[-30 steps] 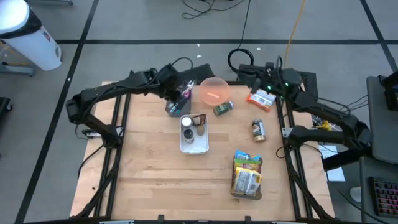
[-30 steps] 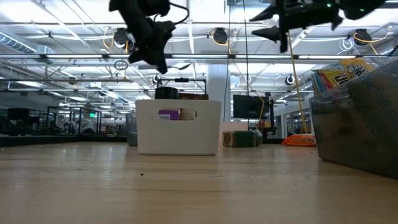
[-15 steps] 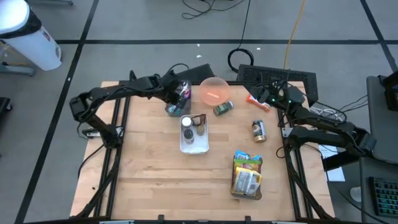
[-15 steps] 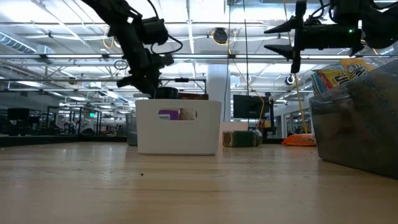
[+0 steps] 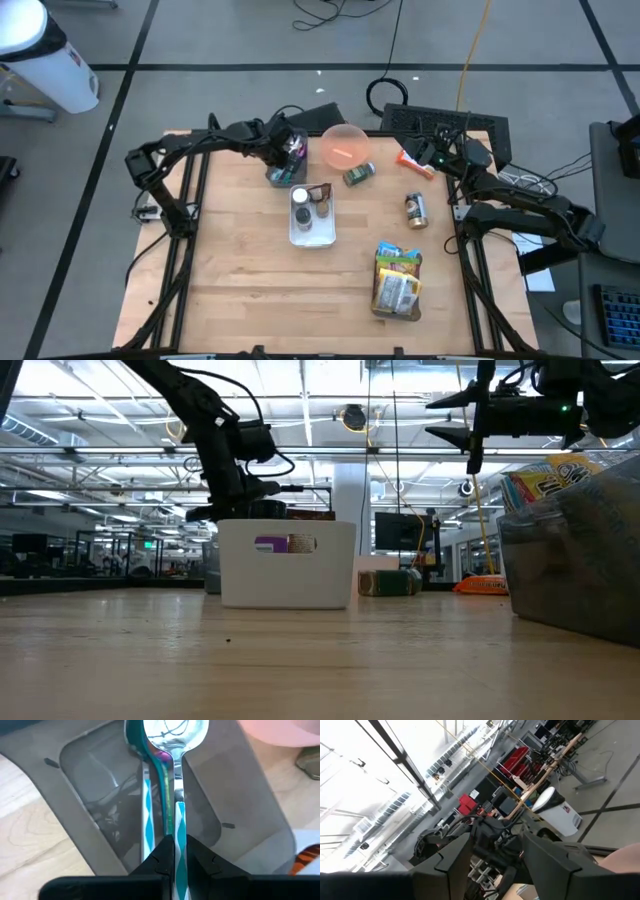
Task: Pick & Place Food Item
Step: Put the blue pattern spoon into the top black transparent bin
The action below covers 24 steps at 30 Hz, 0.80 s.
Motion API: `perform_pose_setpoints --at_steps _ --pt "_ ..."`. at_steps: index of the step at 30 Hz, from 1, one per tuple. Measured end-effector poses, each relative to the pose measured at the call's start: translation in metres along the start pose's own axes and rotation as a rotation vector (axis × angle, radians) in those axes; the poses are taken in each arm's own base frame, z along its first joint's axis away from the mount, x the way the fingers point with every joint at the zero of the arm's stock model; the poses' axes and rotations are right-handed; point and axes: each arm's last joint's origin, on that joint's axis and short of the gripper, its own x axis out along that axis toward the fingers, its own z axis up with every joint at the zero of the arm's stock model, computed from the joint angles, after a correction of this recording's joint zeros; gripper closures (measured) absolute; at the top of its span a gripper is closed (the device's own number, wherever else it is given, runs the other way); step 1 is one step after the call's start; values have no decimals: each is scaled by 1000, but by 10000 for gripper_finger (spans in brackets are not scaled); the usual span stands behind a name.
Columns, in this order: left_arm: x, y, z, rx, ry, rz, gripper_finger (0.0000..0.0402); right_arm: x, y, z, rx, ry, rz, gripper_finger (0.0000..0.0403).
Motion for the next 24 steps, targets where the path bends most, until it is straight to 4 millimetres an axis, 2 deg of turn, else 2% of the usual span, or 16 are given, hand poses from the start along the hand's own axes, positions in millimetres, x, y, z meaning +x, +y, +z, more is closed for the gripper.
perform_pose_setpoints --at_steps 13,24 --pt "17 -2 5 -8 24 -22 378 0 -2 0 2 -17 -25 232" --pt "38 -9 23 42 167 50 378 1 -2 -1 3 -12 -27 232"
